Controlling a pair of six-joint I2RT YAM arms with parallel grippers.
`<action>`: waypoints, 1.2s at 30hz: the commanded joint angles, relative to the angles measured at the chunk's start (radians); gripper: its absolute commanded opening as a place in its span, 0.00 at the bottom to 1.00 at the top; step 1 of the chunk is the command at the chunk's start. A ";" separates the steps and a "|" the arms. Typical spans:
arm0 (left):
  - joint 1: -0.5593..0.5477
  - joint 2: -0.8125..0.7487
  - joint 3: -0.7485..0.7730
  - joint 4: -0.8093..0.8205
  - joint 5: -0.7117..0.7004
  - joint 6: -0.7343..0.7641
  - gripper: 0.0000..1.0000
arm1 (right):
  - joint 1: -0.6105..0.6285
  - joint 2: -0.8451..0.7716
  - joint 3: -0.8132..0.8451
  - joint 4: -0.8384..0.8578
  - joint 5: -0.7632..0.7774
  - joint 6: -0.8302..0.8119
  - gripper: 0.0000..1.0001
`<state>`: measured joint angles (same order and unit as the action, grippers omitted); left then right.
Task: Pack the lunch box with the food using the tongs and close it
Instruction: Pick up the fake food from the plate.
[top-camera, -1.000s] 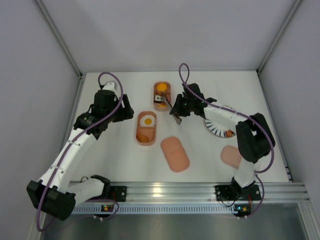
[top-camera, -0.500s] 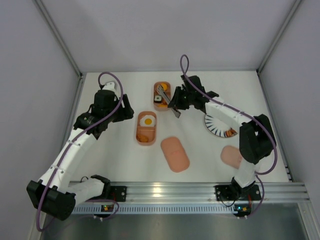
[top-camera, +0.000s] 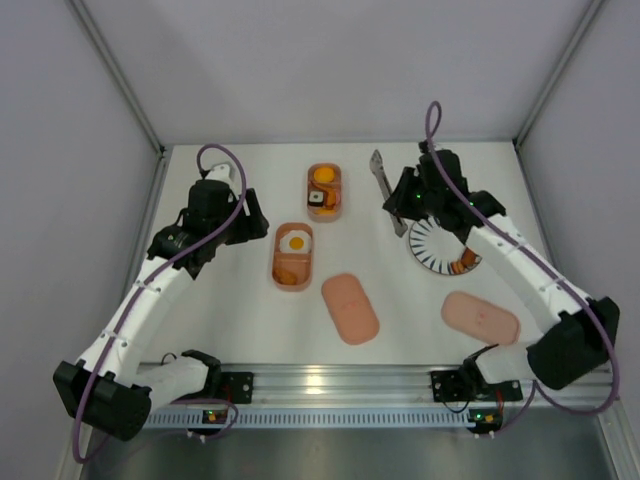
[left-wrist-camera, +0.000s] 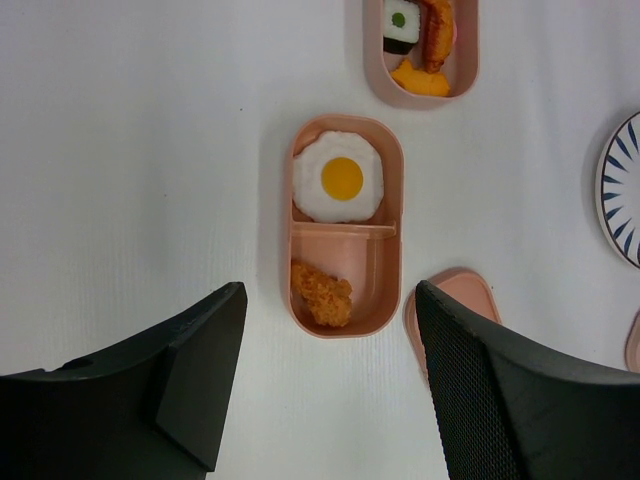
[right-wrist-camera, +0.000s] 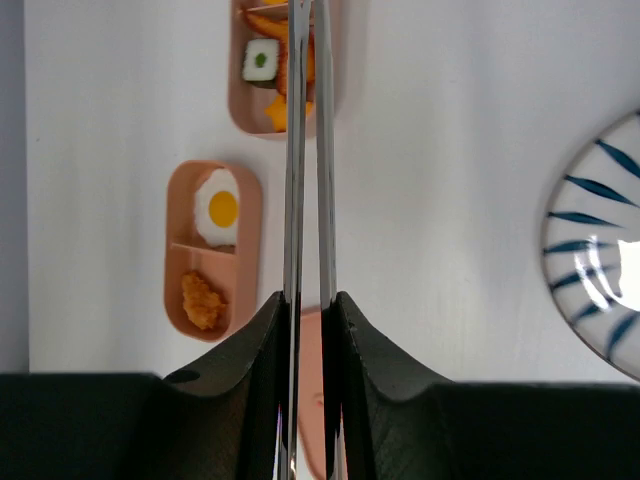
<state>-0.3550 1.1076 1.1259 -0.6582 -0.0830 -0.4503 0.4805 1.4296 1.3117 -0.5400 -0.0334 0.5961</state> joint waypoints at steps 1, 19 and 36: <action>0.005 -0.034 0.006 0.038 0.026 0.002 0.74 | -0.077 -0.206 -0.073 -0.173 0.140 -0.027 0.23; 0.005 -0.055 -0.040 0.081 0.109 -0.005 0.74 | -0.255 -0.623 -0.291 -0.541 0.354 -0.048 0.43; 0.005 -0.051 -0.048 0.085 0.101 -0.004 0.74 | -0.368 -0.574 -0.397 -0.443 0.276 -0.087 0.45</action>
<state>-0.3550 1.0752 1.0851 -0.6281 0.0105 -0.4503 0.1558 0.8402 0.9215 -1.0309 0.2729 0.5327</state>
